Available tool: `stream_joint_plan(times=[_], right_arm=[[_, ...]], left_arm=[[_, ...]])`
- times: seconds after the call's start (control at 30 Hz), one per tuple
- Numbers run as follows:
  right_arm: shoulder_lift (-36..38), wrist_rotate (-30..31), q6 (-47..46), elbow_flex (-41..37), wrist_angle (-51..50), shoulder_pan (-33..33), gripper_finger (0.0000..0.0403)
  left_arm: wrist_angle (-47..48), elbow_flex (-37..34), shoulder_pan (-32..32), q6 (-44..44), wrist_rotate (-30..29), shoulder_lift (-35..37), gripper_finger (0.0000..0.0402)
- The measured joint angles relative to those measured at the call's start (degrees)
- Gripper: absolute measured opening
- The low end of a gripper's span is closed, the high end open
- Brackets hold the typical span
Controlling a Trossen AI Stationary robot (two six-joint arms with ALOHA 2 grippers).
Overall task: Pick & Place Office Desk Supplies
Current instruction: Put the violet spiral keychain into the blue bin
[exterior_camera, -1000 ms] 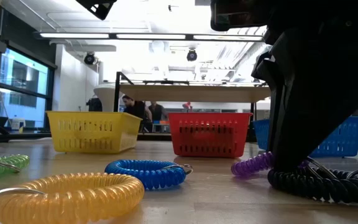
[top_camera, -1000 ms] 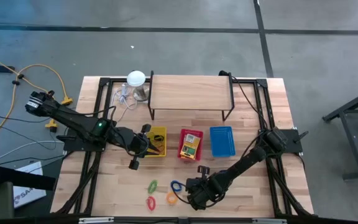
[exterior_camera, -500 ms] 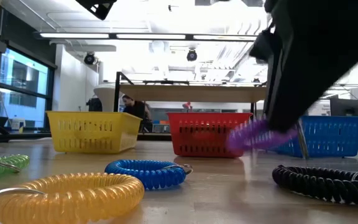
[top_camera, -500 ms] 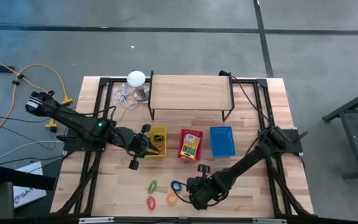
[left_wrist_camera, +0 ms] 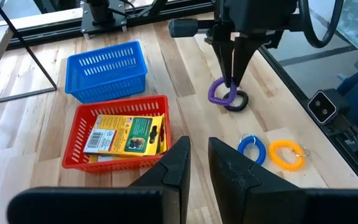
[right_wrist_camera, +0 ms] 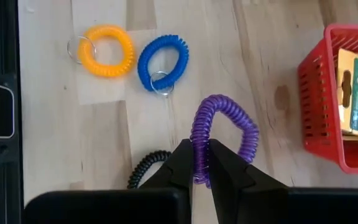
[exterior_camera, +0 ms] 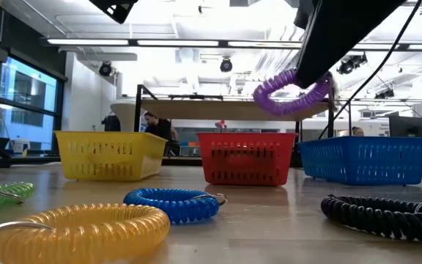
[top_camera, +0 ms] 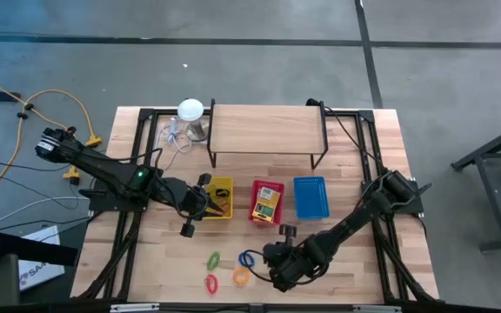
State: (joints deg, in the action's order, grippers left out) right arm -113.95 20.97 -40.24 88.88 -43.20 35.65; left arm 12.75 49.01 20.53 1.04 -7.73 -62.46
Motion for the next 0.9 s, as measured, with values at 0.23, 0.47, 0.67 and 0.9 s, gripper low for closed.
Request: stream_joint_plan(times=[0.23,0.47,0.67,0.9], right_arm=[[0.22,0.44,-3.94,-0.02,-6.40,-0.01,0.0023],[2.56,4.04,-5.53,-0.02,-10.21,0.31,0.0023],[4.72,6.44,-6.57,-0.02,-14.74,0.28,0.0023],[7.76,7.28,-6.72,-0.02,-18.49,-0.81,0.0023]], left_arm=[[-0.01,0.00,0.00,0.00,0.00,0.02,0.0054],[-0.02,0.00,0.00,0.00,0.00,0.00,0.0054],[-0.13,0.00,0.00,0.00,0.00,0.00,0.0054],[-0.17,0.00,0.00,0.00,0.00,0.02,0.0054]])
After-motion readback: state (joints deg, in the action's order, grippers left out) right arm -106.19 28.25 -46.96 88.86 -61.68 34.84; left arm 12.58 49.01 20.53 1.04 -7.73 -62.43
